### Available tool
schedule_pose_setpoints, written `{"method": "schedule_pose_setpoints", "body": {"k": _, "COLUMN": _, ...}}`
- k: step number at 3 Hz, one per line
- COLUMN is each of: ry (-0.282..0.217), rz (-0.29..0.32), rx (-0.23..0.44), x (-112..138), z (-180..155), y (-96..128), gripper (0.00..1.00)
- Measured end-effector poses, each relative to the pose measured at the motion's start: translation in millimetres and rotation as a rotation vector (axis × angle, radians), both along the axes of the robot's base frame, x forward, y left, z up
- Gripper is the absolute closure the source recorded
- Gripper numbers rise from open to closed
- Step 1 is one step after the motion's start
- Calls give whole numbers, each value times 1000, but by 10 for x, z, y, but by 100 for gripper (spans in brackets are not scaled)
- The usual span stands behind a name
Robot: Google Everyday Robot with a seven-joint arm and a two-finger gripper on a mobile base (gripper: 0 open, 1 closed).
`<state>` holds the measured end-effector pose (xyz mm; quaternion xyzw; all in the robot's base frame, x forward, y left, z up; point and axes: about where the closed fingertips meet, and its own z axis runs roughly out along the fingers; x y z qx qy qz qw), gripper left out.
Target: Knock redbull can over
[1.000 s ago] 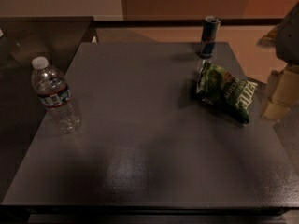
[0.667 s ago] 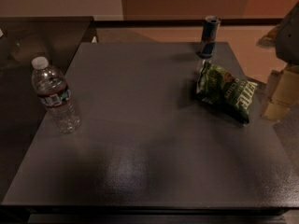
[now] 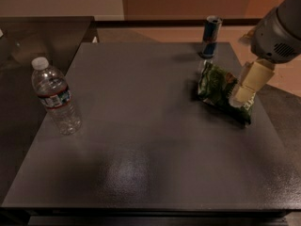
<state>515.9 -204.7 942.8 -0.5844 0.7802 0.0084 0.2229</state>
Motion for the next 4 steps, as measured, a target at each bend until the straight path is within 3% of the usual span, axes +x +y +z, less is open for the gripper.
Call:
{"method": "schedule_pose_setpoints", "body": {"k": 2, "ry": -41, "rz": -54, "rx": 112, "x": 654, "z": -205, "y": 45, "gripper": 0}}
{"method": "schedule_pose_setpoints", "body": {"k": 4, "ry": -56, "rz": -180, "rx": 262, "x": 1258, "z": -99, "y": -84, "gripper": 0}}
